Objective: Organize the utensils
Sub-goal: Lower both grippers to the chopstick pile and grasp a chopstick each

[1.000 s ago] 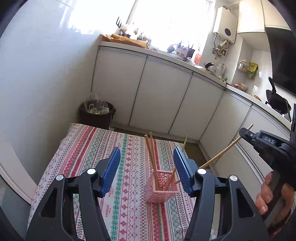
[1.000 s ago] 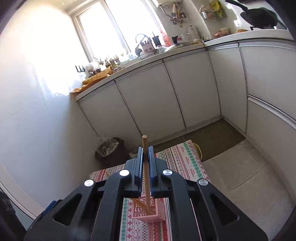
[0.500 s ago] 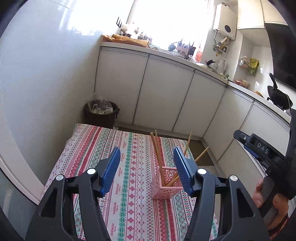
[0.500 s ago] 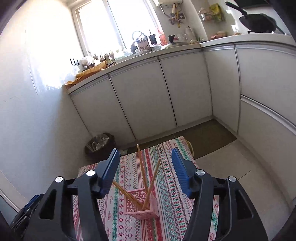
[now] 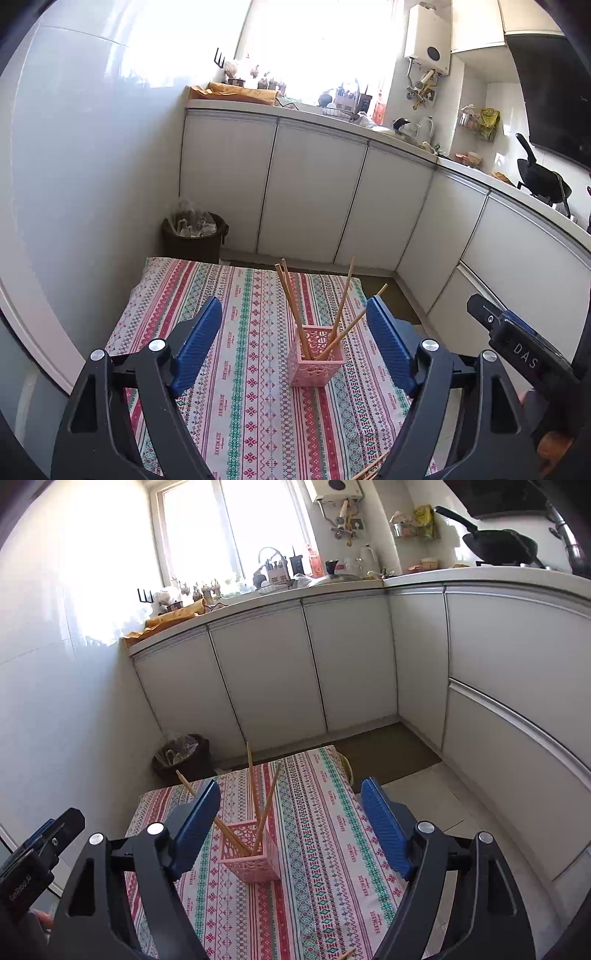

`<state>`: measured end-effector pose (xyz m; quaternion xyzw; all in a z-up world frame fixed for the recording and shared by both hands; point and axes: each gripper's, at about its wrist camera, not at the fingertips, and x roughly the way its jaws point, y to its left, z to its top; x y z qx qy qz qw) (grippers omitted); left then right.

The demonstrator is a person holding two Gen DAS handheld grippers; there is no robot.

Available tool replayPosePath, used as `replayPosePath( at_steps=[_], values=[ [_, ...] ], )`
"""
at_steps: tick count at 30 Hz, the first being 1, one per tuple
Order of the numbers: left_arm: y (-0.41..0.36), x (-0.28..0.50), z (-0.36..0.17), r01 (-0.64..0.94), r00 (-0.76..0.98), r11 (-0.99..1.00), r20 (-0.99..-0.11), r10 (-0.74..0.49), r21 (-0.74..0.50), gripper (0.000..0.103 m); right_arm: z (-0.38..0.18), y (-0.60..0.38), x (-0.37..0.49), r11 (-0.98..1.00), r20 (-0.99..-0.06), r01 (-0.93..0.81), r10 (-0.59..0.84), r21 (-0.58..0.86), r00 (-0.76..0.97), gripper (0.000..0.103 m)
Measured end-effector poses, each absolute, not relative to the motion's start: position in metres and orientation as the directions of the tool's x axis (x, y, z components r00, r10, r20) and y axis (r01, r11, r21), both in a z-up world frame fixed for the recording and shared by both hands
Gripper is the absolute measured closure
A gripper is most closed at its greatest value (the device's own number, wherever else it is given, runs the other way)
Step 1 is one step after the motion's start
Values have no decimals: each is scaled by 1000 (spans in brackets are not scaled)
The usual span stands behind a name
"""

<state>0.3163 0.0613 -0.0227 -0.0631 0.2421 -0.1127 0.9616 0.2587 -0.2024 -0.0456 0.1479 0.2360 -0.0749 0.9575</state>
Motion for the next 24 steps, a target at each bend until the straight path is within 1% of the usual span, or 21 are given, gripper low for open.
replayPosePath(
  at_steps=[1,3,4,5,7,9,11,14,17,20,24],
  values=[
    [59,314,-23,189,858,968,-452,-245,-167,22,-46,-202,254,946,-476,221,-84,238,876,16],
    [54,309,-23,197,855,970,-458,-242,-144,16,-47,-202,244,946,-470,231,-101,228,877,10],
    [51,307,-24,201,853,971,-464,-239,-131,9,-48,-202,238,945,-469,239,-111,222,876,7],
    [48,306,-26,206,849,972,-472,-237,-116,7,-50,-204,232,944,-472,244,-116,221,874,7],
    [42,305,-31,224,833,971,-500,-237,-87,7,-58,-209,223,940,-504,259,-117,221,855,7],
    [36,307,-42,253,796,966,-554,-243,-59,7,-72,-223,212,928,-566,298,-126,222,815,7],
    [27,310,-56,290,749,956,-613,-252,-38,7,-96,-245,192,897,-634,372,-146,239,759,7],
    [11,312,-81,347,686,938,-682,-254,0,7,-133,-277,160,851,-726,449,-126,271,677,7],
    [-11,315,-109,419,606,907,-754,-252,34,7,-165,-298,130,824,-796,511,-131,245,592,7],
    [-42,321,-150,504,484,861,-849,-213,70,7,-182,-307,116,816,-839,531,-113,227,532,7],
    [-79,323,-207,586,370,801,-920,-131,122,7,-193,-312,113,824,-861,523,-92,216,499,7]
  ],
)
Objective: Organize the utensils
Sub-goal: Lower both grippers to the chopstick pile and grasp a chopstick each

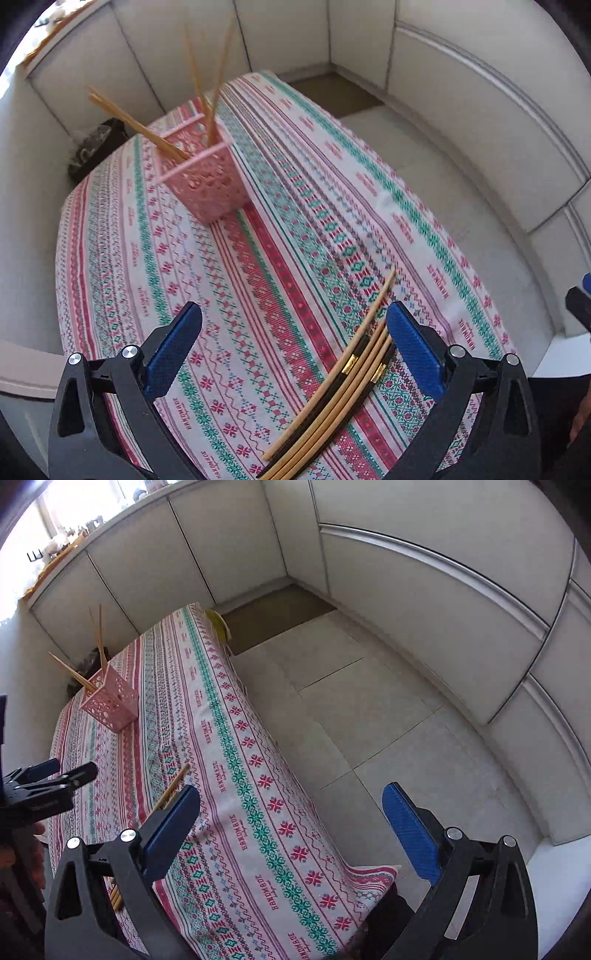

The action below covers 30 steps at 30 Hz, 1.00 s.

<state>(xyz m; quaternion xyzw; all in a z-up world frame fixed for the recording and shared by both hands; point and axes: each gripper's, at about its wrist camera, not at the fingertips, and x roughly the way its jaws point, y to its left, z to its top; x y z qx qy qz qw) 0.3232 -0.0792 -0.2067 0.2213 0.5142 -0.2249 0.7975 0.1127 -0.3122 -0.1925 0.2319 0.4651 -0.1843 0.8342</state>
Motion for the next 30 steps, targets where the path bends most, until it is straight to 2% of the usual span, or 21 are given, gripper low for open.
replayPosePath(
  at_steps=[3,4,7,8,11,15,20,22,27,30],
  values=[
    [-102,327,-236,634,294,765,-950,-109,109,15,-203,-318,109,817,-874,520,-43,248,485,7],
    [-109,328,-244,648,262,755,-959,-105,95,22,-207,-320,110,811,-880,518,-10,270,474,7],
    [-129,328,-261,693,196,717,-977,-87,75,32,-217,-325,109,795,-890,516,66,320,451,7],
    [-135,329,-265,705,182,705,-980,-80,74,38,-220,-325,109,793,-892,515,76,326,446,7],
    [-146,332,-274,734,147,675,-988,-49,76,49,-221,-328,109,784,-891,520,91,338,444,7],
    [-150,337,-287,748,119,658,-993,0,90,56,-223,-329,108,772,-889,520,126,367,440,7],
    [-142,335,-286,761,40,648,-997,-64,-11,86,-227,-329,112,752,-893,535,157,385,422,7],
    [-139,330,-284,766,39,643,-996,-80,-21,95,-230,-327,114,744,-893,539,171,393,416,7],
    [-102,330,-269,698,112,715,-978,-173,-47,95,-234,-310,126,738,-900,559,155,380,407,7],
    [-60,330,-245,627,174,775,-954,-243,-82,95,-241,-295,143,731,-904,563,177,386,390,14]
  ],
)
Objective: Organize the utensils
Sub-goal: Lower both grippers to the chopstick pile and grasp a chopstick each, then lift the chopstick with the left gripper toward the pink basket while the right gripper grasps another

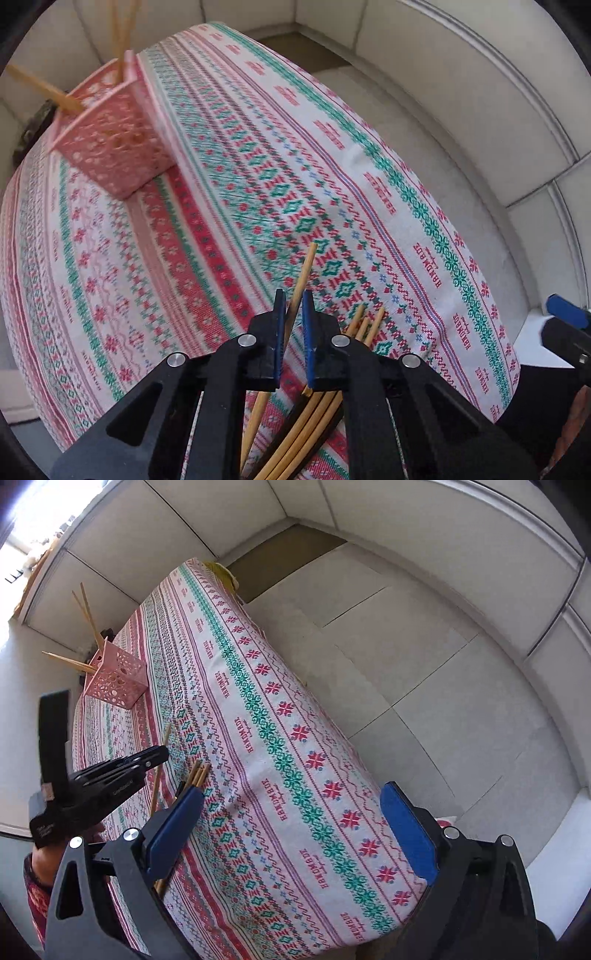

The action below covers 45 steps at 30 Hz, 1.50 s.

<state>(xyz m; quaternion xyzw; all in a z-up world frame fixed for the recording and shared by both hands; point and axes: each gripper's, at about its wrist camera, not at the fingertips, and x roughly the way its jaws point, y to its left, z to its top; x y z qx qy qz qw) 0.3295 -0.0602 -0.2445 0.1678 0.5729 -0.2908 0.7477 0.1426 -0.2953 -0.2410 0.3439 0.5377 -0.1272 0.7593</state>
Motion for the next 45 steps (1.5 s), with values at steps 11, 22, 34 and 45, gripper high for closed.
replayPosePath(
  at_steps=[11,22,34,45],
  values=[
    [51,300,-150,483,384,844,-811,-442,-232,96,-283,-233,205,728,-919,561,304,393,249,66],
    [75,292,-136,483,418,836,-771,-481,-260,97,-290,-195,209,752,-948,577,262,318,182,72],
    [89,294,-137,475,459,847,-755,-469,-238,97,-289,-140,234,832,-996,549,50,86,80,67],
    [95,314,-162,393,374,867,-808,-456,-307,96,-284,-163,180,836,-965,507,98,212,243,96]
  ],
)
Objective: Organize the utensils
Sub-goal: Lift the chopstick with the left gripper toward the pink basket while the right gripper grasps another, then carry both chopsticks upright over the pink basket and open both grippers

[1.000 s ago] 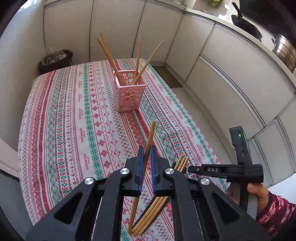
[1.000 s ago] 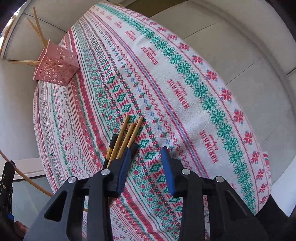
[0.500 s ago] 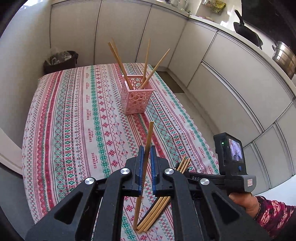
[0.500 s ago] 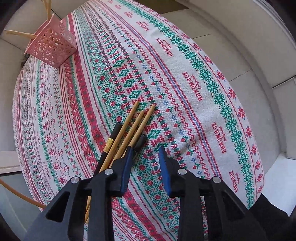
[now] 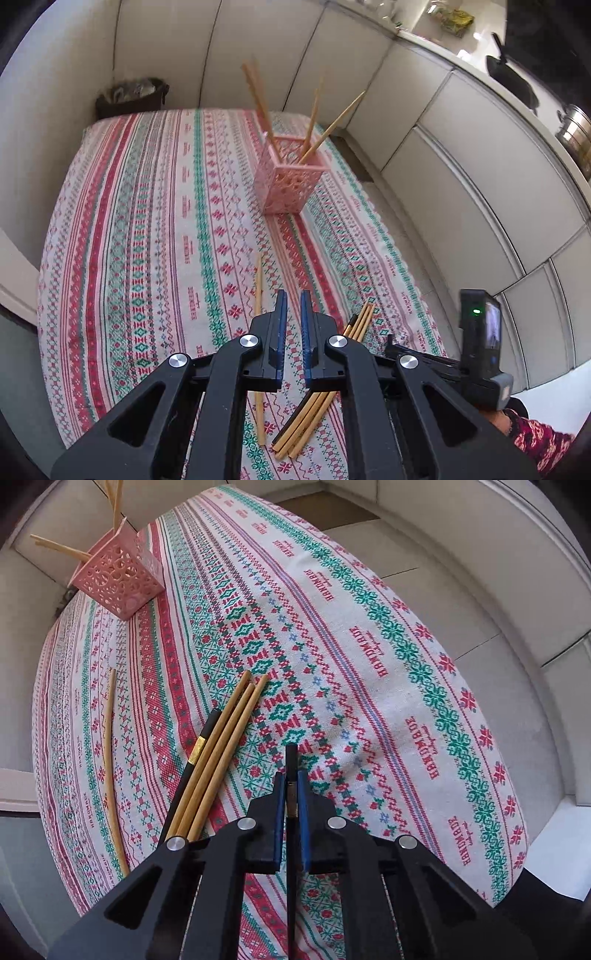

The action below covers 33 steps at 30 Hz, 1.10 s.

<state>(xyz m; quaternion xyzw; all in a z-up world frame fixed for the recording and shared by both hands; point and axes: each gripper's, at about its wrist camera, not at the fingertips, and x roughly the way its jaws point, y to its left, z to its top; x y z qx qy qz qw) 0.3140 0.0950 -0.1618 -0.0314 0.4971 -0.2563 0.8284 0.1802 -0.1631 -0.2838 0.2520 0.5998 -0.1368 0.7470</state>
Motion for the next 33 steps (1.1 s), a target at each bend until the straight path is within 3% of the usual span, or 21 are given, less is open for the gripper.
replayPosePath(
  at_steps=[1,6,9,11,12,16,18,20,26,33],
  values=[
    [92,324,-174,368,334,877,-836,-436,-310,91,-282,-166,178,837,-965,504,100,214,243,96],
    [58,367,-243,281,213,944,-947,-239,-175,85,-268,-199,167,835,-966,508,100,211,237,96],
    [38,383,-257,283,208,948,-956,-208,-145,81,-270,-214,172,838,-964,502,99,215,247,96],
    [26,393,-260,281,215,951,-957,-195,-131,62,-275,-219,175,838,-962,498,108,225,253,96],
    [22,398,-262,270,226,956,-958,-176,-112,58,-277,-223,175,836,-959,495,120,237,256,96],
    [10,407,-281,269,257,963,-963,-85,-13,52,-272,-232,179,830,-939,472,162,296,305,96],
    [4,404,-283,296,274,955,-957,-90,-5,63,-262,-234,177,828,-918,447,184,338,352,96],
    [4,401,-282,315,264,949,-959,-104,-17,98,-249,-235,173,821,-889,417,217,390,403,96],
    [40,362,-267,285,326,953,-925,-195,-100,99,-207,-230,158,822,-795,307,259,479,549,96],
    [77,276,-181,309,572,932,-746,-342,-189,99,-165,-223,138,828,-662,165,291,536,691,96]
  ],
)
